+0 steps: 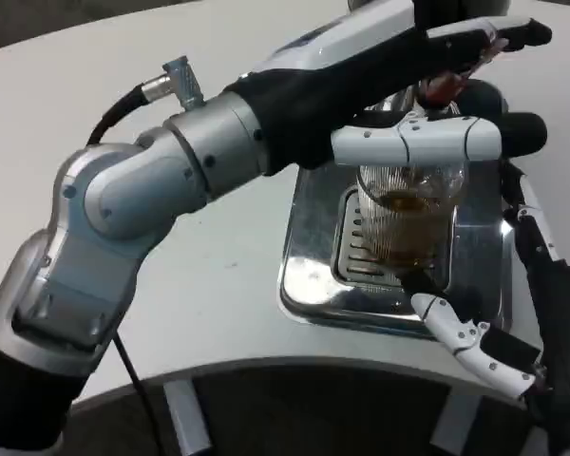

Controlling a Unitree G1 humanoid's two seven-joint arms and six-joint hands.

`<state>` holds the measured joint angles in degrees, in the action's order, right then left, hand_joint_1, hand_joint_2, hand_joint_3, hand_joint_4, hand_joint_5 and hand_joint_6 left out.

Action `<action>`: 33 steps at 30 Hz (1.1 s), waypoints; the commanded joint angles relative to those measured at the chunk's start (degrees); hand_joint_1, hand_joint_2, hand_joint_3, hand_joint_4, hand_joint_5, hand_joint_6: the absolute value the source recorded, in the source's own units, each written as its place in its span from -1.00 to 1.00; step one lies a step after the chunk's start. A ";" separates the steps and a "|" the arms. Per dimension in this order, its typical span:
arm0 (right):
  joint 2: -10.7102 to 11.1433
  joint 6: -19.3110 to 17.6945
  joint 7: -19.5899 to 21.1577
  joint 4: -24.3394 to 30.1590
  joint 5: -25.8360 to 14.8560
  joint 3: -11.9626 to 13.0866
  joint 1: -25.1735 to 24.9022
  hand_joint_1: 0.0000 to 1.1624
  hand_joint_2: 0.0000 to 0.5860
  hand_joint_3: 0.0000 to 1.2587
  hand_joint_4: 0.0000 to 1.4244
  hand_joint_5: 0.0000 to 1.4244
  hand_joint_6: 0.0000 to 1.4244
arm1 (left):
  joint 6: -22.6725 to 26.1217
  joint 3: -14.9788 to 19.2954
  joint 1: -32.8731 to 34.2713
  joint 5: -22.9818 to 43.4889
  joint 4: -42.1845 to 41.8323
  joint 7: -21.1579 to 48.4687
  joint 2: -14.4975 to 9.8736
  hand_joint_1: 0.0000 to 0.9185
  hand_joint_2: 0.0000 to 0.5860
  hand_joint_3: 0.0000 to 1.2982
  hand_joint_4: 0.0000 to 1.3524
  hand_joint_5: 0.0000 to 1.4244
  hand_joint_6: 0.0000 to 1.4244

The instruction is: Grasp the cup under the faucet to collect the drink, then remove the cup.

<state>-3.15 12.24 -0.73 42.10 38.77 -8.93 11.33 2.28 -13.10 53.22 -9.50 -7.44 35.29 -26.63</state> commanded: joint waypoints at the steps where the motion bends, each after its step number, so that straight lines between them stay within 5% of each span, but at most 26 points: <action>1: -0.17 -0.22 1.36 -2.46 -1.50 -0.14 -0.95 0.09 -0.08 -0.94 -0.92 -0.89 -0.87 | -0.76 0.41 -1.81 -0.20 0.12 1.47 -1.32 -1.00 -0.65 -0.80 -0.92 -0.85 -0.80; 33: 0.36 1.69 5.58 -16.11 -5.19 1.08 -14.54 0.09 -0.08 -0.94 -0.93 -0.89 -0.87 | -2.03 2.07 -1.91 0.29 0.64 3.09 -2.23 -1.00 -0.62 -0.80 -0.91 -0.83 -0.80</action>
<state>-2.57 13.52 3.74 26.91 34.21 -7.93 -2.91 0.40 -11.15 52.49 -9.25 -7.35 36.65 -27.21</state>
